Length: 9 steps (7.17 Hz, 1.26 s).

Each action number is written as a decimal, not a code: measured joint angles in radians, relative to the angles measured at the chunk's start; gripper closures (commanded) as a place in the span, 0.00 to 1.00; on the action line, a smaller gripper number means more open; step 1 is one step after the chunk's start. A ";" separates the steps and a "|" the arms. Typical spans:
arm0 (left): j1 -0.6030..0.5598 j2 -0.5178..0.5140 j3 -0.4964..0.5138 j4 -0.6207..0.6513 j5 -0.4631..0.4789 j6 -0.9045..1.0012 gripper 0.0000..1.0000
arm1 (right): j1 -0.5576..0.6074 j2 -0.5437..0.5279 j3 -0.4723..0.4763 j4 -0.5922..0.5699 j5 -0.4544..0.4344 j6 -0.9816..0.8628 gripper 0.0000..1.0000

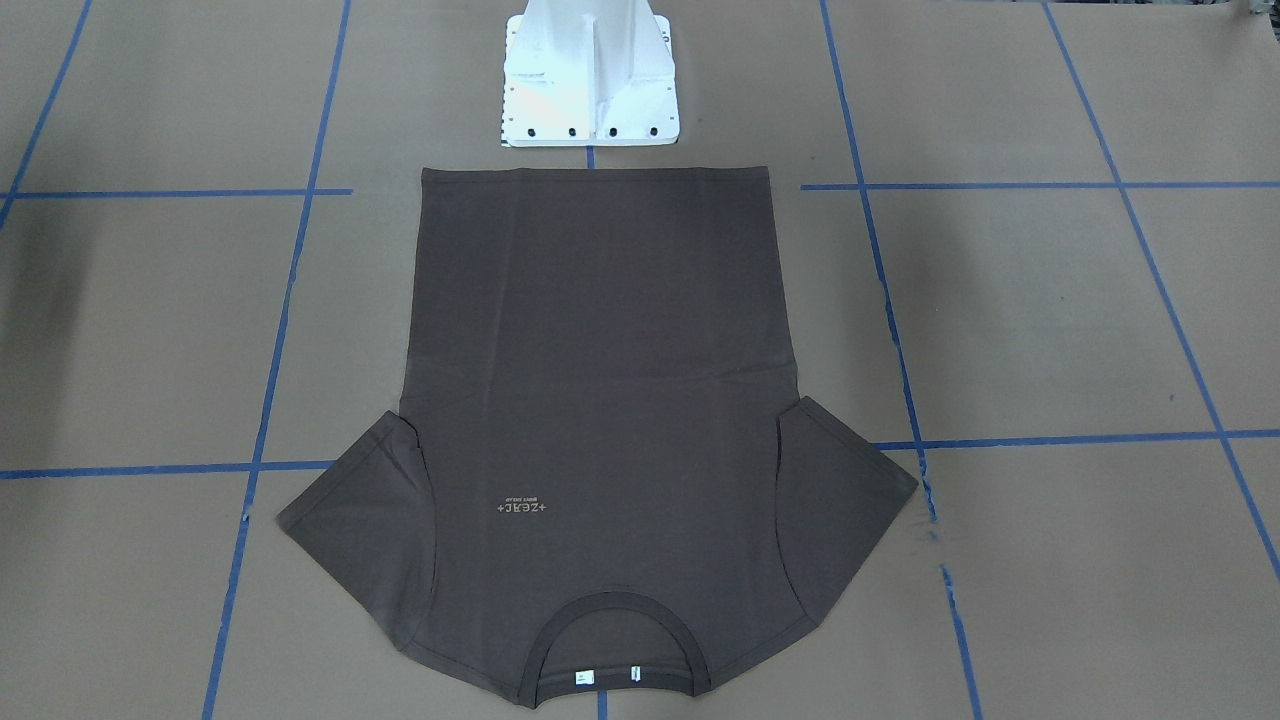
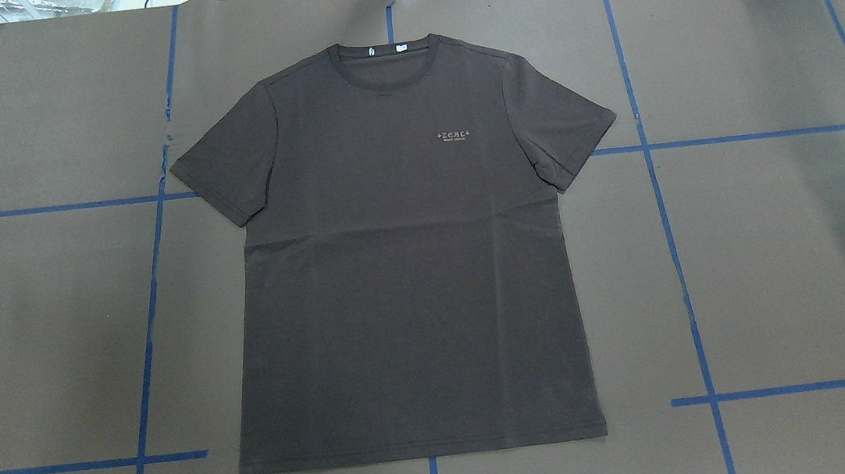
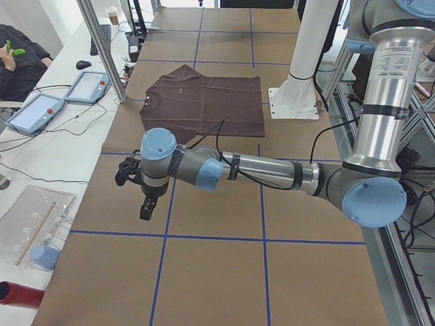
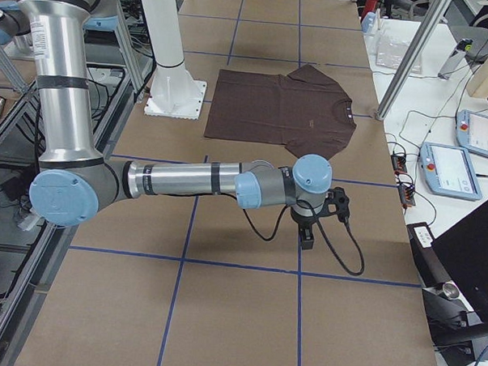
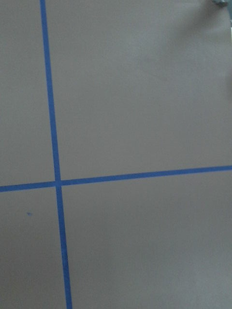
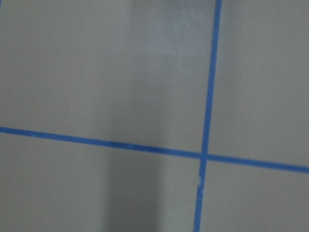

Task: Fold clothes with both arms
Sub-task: 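Move the right gripper toward the shirt's sleeve nearest it, then grasp the sleeve nearest the right gripper at its edge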

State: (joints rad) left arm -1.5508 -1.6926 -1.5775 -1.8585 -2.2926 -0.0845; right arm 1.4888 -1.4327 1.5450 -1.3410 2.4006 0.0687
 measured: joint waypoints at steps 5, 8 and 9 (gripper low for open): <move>0.051 -0.034 0.037 -0.156 -0.008 -0.070 0.00 | -0.290 0.294 -0.211 0.184 -0.047 0.404 0.00; 0.052 -0.041 0.036 -0.157 -0.010 -0.076 0.00 | -0.459 0.470 -0.367 0.272 -0.207 0.691 0.00; 0.052 -0.042 0.033 -0.157 -0.011 -0.082 0.00 | -0.484 0.486 -0.401 0.275 -0.224 0.706 0.00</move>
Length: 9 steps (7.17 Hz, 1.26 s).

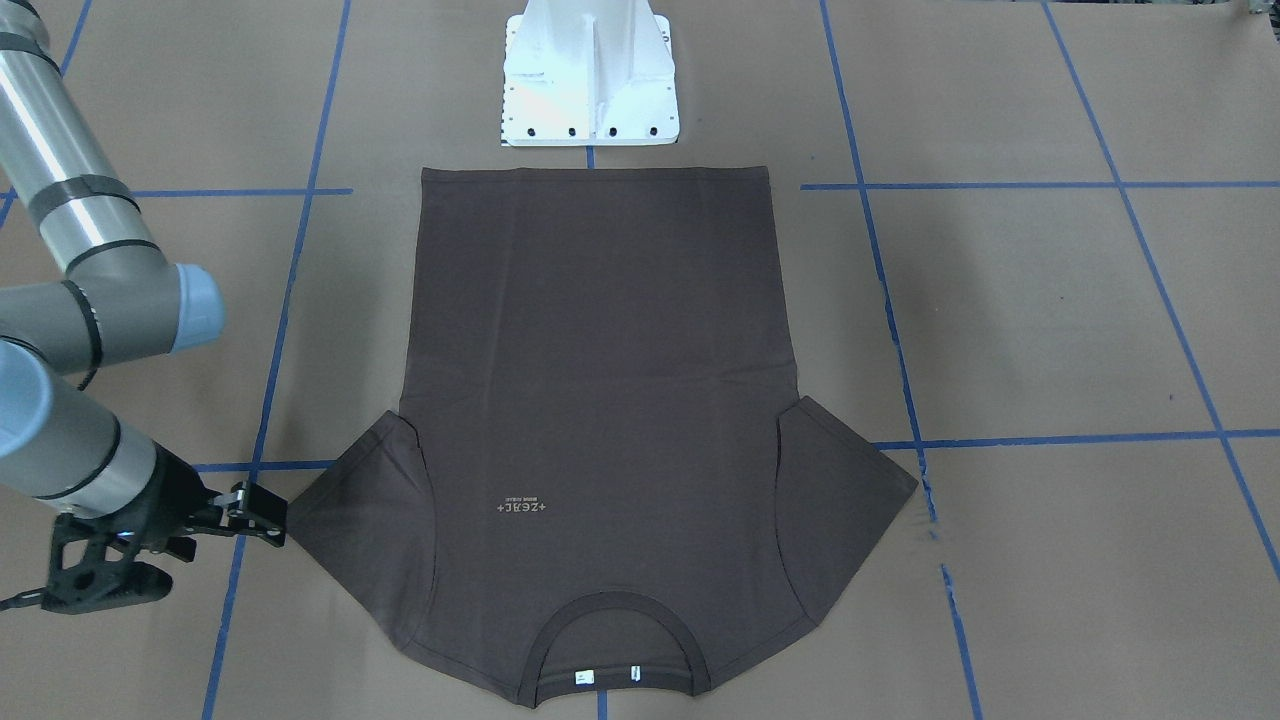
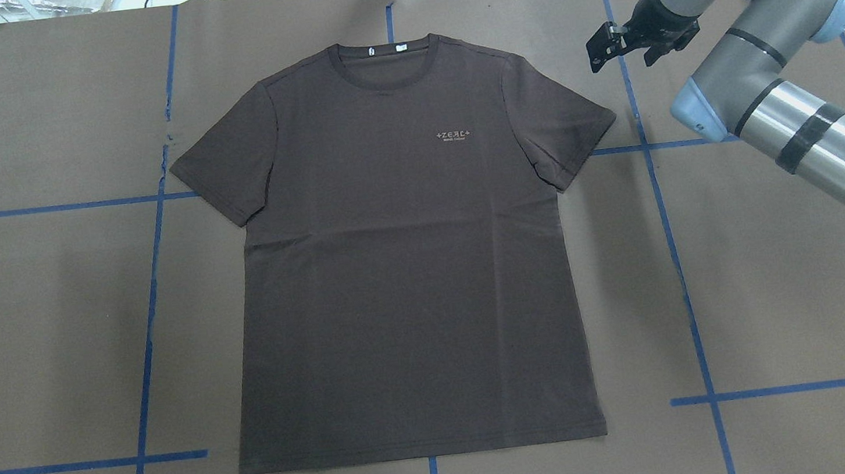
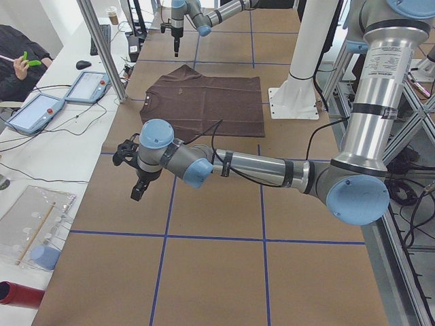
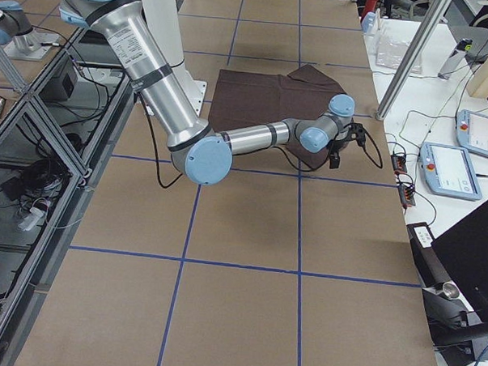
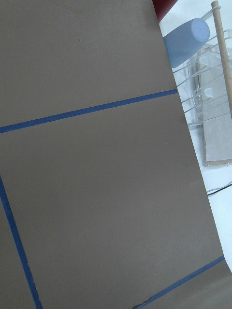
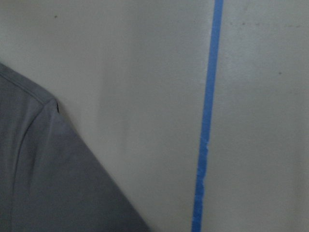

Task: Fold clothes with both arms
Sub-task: 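Grasp the sleeve nearest the right gripper at its edge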

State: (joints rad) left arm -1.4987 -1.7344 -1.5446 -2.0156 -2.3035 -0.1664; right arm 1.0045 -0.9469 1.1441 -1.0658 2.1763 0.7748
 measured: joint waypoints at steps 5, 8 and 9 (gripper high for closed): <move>0.000 -0.001 -0.003 0.001 -0.005 -0.005 0.00 | -0.074 -0.014 -0.036 -0.008 -0.010 0.020 0.47; 0.000 -0.002 0.002 0.004 -0.070 -0.004 0.00 | -0.075 -0.014 -0.039 -0.014 -0.010 0.016 0.95; 0.000 -0.005 0.003 0.005 -0.076 -0.004 0.00 | -0.075 -0.013 -0.039 -0.015 -0.009 0.013 1.00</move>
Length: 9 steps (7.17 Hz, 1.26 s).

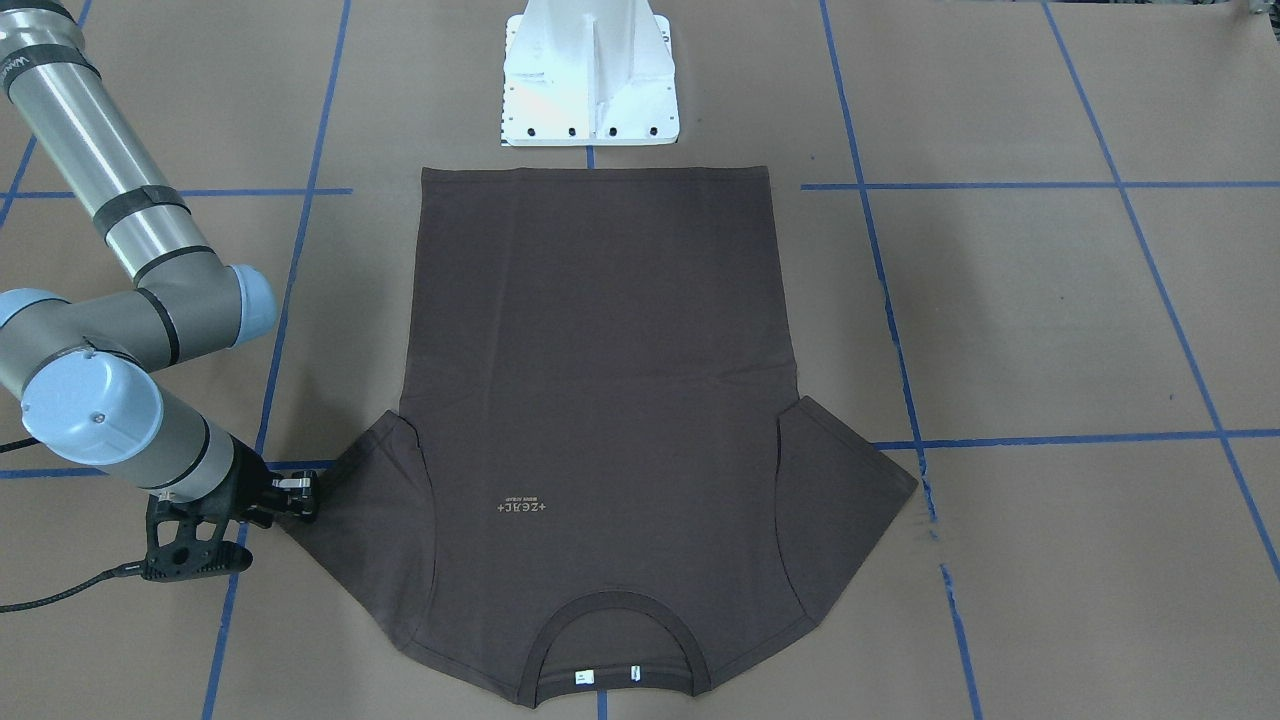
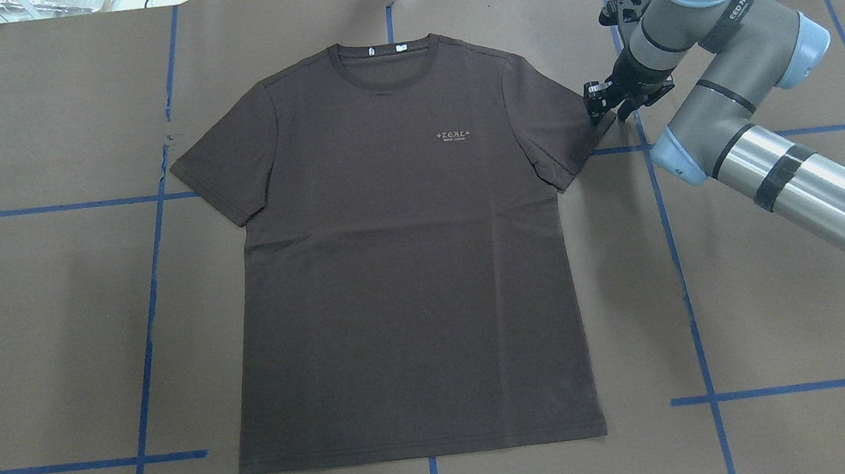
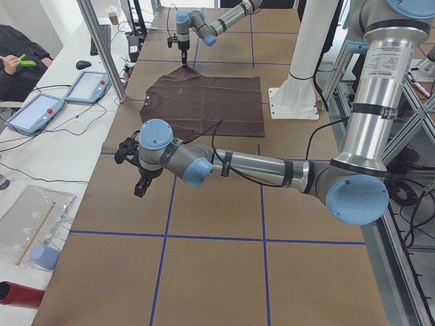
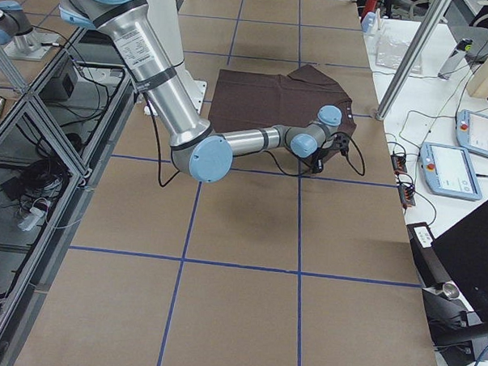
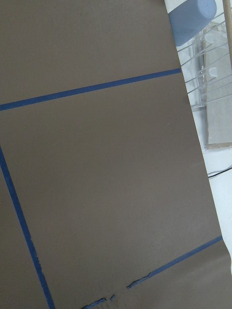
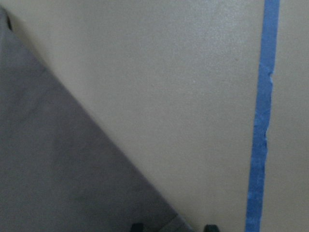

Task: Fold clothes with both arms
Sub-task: 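Grasp the sleeve nearest the right gripper at its edge, then fold the sleeve inward over the shirt body with the right gripper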

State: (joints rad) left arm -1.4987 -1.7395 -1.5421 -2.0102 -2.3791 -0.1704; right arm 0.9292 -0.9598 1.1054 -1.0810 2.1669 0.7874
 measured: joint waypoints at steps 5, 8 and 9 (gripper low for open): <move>0.000 -0.017 0.006 0.008 -0.003 0.000 0.00 | 0.000 0.038 0.036 0.005 0.003 0.007 1.00; 0.000 -0.018 0.010 0.008 -0.001 0.000 0.00 | -0.022 0.162 0.042 0.000 -0.010 0.036 1.00; 0.000 -0.017 0.010 0.008 -0.001 0.000 0.00 | -0.060 0.202 0.039 0.000 -0.058 0.073 1.00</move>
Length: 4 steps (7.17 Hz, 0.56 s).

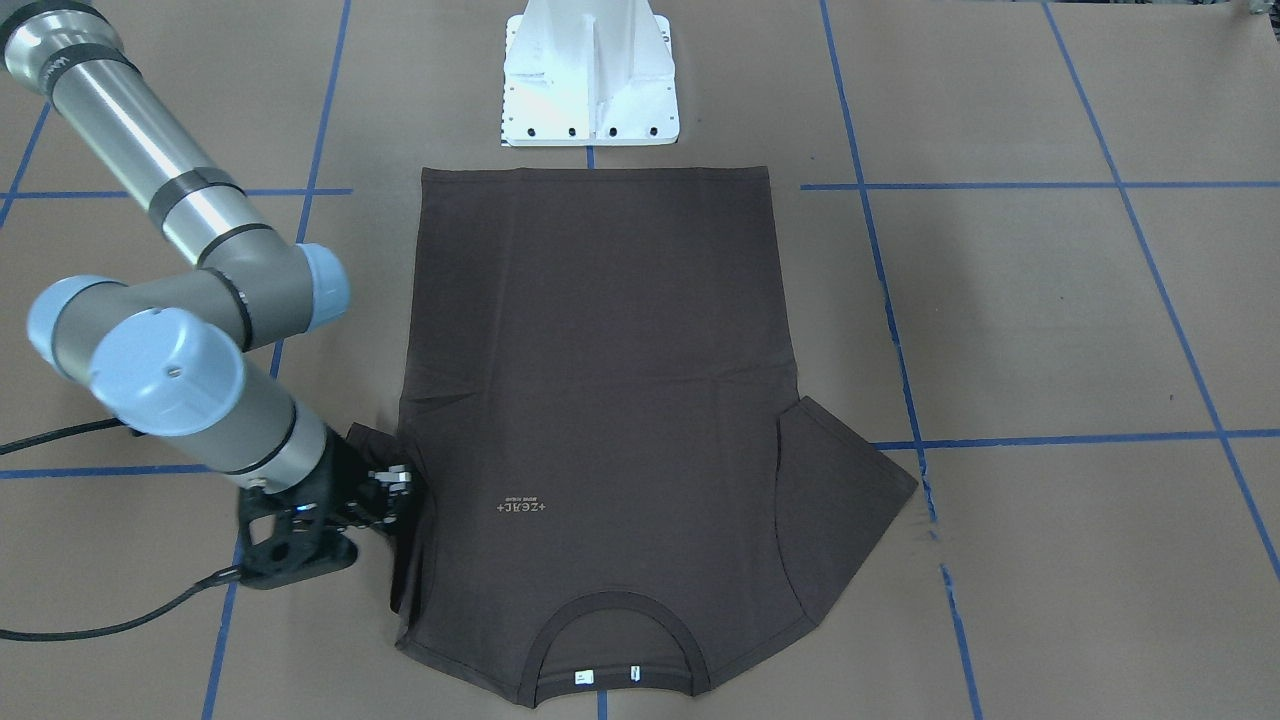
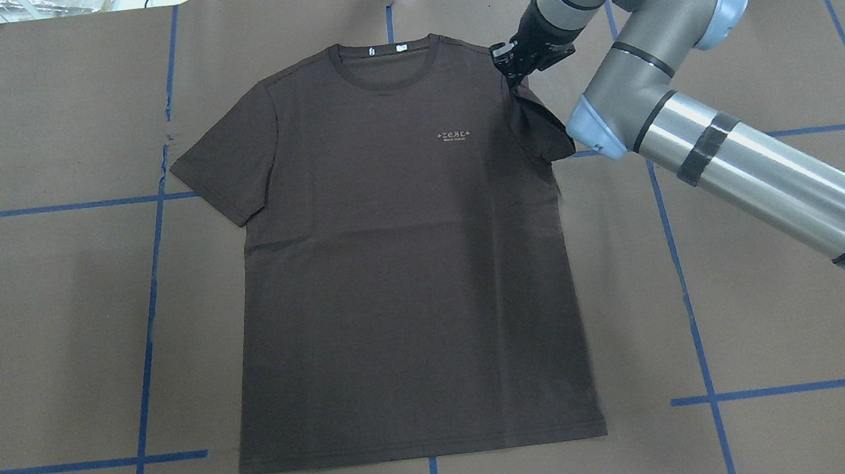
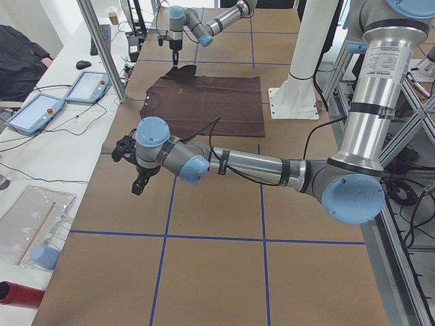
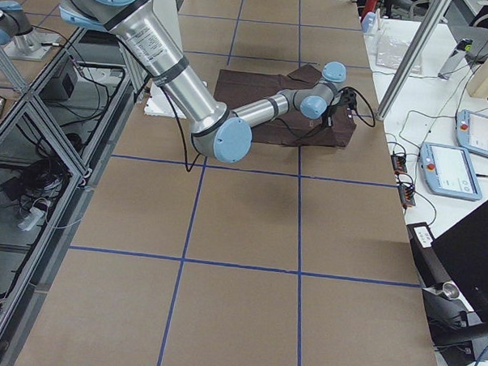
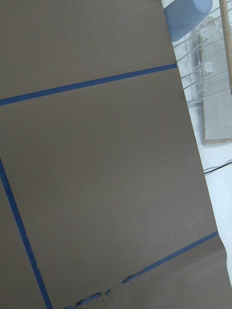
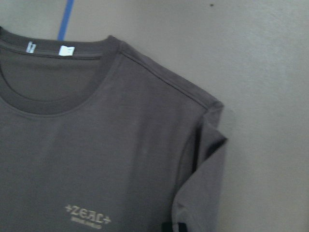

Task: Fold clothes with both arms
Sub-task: 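Fold the sleeve inward over the shirt body with the right gripper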

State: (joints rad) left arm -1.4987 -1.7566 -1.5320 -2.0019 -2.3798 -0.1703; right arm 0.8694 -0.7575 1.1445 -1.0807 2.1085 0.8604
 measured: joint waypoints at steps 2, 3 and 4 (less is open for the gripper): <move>0.000 0.000 0.000 0.000 0.001 0.000 0.00 | -0.082 0.053 -0.019 0.006 -0.140 0.050 0.01; 0.000 -0.001 -0.001 0.001 0.001 -0.001 0.00 | -0.103 0.060 -0.027 0.013 -0.178 0.056 0.00; 0.000 -0.003 -0.001 -0.001 0.000 -0.004 0.00 | -0.116 0.060 -0.032 0.027 -0.201 0.058 0.00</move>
State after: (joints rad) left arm -1.4987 -1.7598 -1.5327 -2.0033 -2.3795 -0.1746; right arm 0.7533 -0.6976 1.1125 -1.0533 1.9075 0.9185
